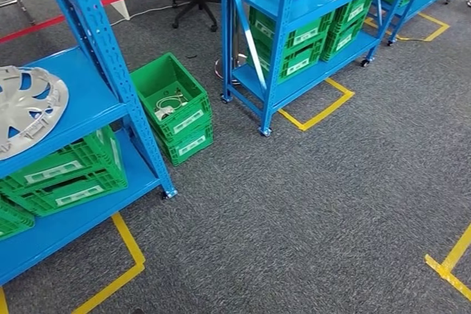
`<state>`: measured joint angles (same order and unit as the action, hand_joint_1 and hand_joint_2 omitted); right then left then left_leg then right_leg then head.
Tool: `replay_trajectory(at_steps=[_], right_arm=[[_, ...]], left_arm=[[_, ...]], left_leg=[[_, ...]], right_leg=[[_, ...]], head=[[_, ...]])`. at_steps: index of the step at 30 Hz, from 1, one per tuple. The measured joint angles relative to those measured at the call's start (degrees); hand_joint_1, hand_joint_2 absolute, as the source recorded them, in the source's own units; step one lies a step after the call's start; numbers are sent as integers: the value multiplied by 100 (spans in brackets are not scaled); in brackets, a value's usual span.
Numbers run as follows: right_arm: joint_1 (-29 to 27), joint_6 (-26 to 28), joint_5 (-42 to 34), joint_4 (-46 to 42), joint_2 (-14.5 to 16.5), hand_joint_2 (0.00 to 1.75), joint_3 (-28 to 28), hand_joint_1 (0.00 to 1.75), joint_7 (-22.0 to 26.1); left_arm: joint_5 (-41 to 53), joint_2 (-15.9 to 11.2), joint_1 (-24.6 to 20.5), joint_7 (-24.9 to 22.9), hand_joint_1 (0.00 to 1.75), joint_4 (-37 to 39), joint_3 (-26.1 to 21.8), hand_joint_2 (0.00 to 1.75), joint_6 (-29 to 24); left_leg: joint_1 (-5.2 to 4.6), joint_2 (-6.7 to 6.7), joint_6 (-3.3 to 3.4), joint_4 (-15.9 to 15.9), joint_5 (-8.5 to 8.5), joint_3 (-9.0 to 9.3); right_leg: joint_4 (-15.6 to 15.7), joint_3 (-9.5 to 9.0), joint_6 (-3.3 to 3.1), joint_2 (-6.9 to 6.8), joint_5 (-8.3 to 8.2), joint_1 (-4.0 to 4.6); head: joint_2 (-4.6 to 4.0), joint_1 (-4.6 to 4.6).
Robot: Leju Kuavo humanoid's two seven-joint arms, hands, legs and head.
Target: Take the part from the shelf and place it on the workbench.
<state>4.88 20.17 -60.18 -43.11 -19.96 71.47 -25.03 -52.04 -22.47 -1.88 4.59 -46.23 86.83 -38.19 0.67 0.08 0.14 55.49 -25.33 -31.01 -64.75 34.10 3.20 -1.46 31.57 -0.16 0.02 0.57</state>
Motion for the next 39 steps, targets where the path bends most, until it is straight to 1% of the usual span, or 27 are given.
replay_trajectory(at_steps=[2, 3, 4, 5, 7, 8, 9, 11, 12, 14, 16, 17, 18, 19, 20, 22, 24, 25, 27, 29, 31, 32, 33, 34, 35, 37, 39], right_arm=[[2, -73, 32, 73, 26, 0, -4, 0, -1], [2, -102, 46, 108, 44, 0, -7, 0, -2], [1, -127, 57, 137, 62, 0, -10, 0, -2], [4, -140, 62, 159, 76, 0, -14, 0, -2], [14, -157, 75, 194, 95, 0, -26, 0, -1], [26, -174, 92, 214, 104, 0, -38, 0, -1], [41, -204, 118, 235, 115, 0, -56, 0, -1], [76, -303, 193, 280, 157, 0, -107, 0, -2], [102, -370, 241, 309, 193, 0, -137, 0, -12], [182, -520, 375, 410, 298, 0, -212, 0, -42], [275, -652, 550, 563, 438, 0, -322, 0, -63], [315, -705, 651, 645, 515, 0, -392, 0, -63], [352, -758, 761, 728, 601, 0, -476, 0, -63], [385, -806, 874, 806, 675, 0, -570, 0, -63], [410, -850, 974, 870, 754, 0, -671, 0, -63], [443, -909, 1130, 972, 860, 0, -879, 0, -62], [442, -936, 1244, 1039, 912, 0, -1060, 0, -60], [429, -937, 1296, 1060, 920, 0, -1134, 0, -60], [387, -915, 1390, 1081, 927, 0, -1267, 0, -59], [320, -875, 1462, 1083, 927, 0, -1377, 0, -59], [203, -830, 1499, 1072, 906, 0, -1454, 0, -55], [122, -801, 1507, 1054, 881, 0, -1487, 0, -53], [30, -764, 1509, 1025, 847, 0, -1520, 0, -51], [-61, -720, 1508, 986, 808, 0, -1550, 0, -60], [-140, -674, 1505, 945, 767, 0, -1572, 0, -80], [-245, -589, 1498, 863, 684, 0, -1599, 0, -138], [-298, -521, 1487, 784, 617, 0, -1613, 0, -151]], left_arm=[[10, 5, -16, -4, 0, 0, -1, 0, 32], [16, 10, -17, -4, 0, 1, -1, 0, 47], [21, 16, -17, -4, 0, 1, 0, 0, 60], [25, 21, -18, -4, 0, 2, 1, 0, 68], [31, 30, -25, -4, 0, 4, 1, 0, 75], [38, 32, -30, -4, 0, 6, 1, 0, 84], [52, 33, -32, -4, 0, 10, 1, 0, 101], [106, 35, -38, -10, 0, 28, 1, 0, 193], [147, 35, -46, -13, 0, 52, 1, 0, 284], [254, 32, -105, -9, 0, 159, 2, 0, 556], [403, 40, -202, -1, 0, 319, -5, 0, 838], [493, 50, -242, -9, 0, 401, -18, 0, 944], [596, 64, -268, -24, 0, 481, -34, 0, 1034], [702, 81, -279, -49, 0, 554, -57, 0, 1098], [806, 95, -284, -79, 0, 619, -90, 0, 1140], [983, 122, -295, -121, 0, 710, -165, 0, 1181], [1114, 147, -319, -140, 0, 756, -242, 0, 1184], [1161, 165, -315, -153, 0, 765, -278, 0, 1158], [1222, 209, -245, -179, 0, 772, -355, 0, 1015], [1257, 263, -153, -190, 0, 772, -429, 0, 830], [1275, 313, -106, -165, 0, 770, -481, 0, 723], [1269, 336, -92, -142, 0, 770, -495, 0, 701], [1254, 359, -75, -116, 0, 770, -505, 0, 693], [1227, 376, -52, -96, 0, 770, -513, 0, 696], [1200, 391, -31, -86, 0, 771, -515, 0, 702], [1156, 416, 0, -81, 0, 772, -515, 0, 710], [1125, 437, 9, -84, 0, 772, -516, 0, 698]], left_leg=[[-2, -115, 17, 1, 3, -3], [-4, -176, 17, 1, 3, -2], [-4, -237, 16, 1, 3, 3], [-3, -299, 13, 2, 2, 9], [-7, -409, -14, 5, 0, 15], [-12, -459, -43, 9, -1, 8], [-13, -497, -80, 11, 2, -7], [2, -563, -160, 7, 21, -44], [13, -545, -194, 20, 16, -60], [11, -358, -250, 294, -172, -200], [3, -140, -287, 1015, -560, -552], [3, -105, -301, 1391, -713, -738], [3, -90, -309, 1636, -771, -857], [3, -85, -312, 1673, -714, -877], [4, -70, -312, 1484, -557, -783], [2, 94, -311, 702, -174, -381], [-4, 233, -259, 148, 5, -107], [-11, 239, -223, 63, 13, -75], [-13, 137, -137, 60, 19, -87], [7, 64, -74, 54, 29, -82], [20, -19, -33, 52, 36, -87], [19, -74, -20, 52, 37, -91], [16, -134, -12, 53, 35, -92], [14, -198, -9, 53, 33, -90], [13, -260, -8, 53, 32, -85], [17, -368, -18, 53, 29, -76], [12, -444, -64, 58, 18, -81]], right_leg=[[-786, 394, 19, 101, 293, -4], [-967, 506, 18, 114, 300, -4], [-905, 506, 9, 123, 192, -4], [-611, 388, -7, 141, -4, -5], [233, -3, -45, 286, -378, -12], [533, -150, -69, 353, -472, -13], [686, -229, -94, 401, -500, -9], [707, -240, -159, 358, -502, 9], [716, -240, -199, 318, -521, 9], [754, -237, -280, 228, -558, -1], [765, -224, -323, 129, -566, 5], [765, -218, -329, 80, -564, 10], [764, -219, -333, 29, -561, 15], [763, -222, -333, -15, -557, 17], [763, -231, -330, -60, -553, 18], [752, -252, -299, -144, -532, 34], [723, -256, -241, -225, -495, 72], [713, -260, -212, -266, -479, 87], [714, -267, -152, -326, -459, 75], [542, -190, -73, -185, -322, 54], [-81, 106, -17, 27, 4, 40], [-481, 304, -9, 72, 162, 37], [-794, 472, -9, 95, 249, 36], [-906, 551, -17, 110, 221, 36], [-786, 521, -34, 127, 87, 36], [-17, 191, -86, 254, -321, 34], [591, -106, -138, 396, -524, 41]], head=[[0, -3], [0, -4], [0, -3], [0, -3], [0, -3], [0, -2], [0, 1], [0, 4], [0, 4], [0, 19], [0, 34], [0, 35], [0, 33], [0, 35], [0, 35], [0, 43], [0, 43], [0, 44], [0, 40], [0, 24], [0, 2], [0, -1], [0, -2], [0, -3], [0, -2], [0, -3], [0, -1]])
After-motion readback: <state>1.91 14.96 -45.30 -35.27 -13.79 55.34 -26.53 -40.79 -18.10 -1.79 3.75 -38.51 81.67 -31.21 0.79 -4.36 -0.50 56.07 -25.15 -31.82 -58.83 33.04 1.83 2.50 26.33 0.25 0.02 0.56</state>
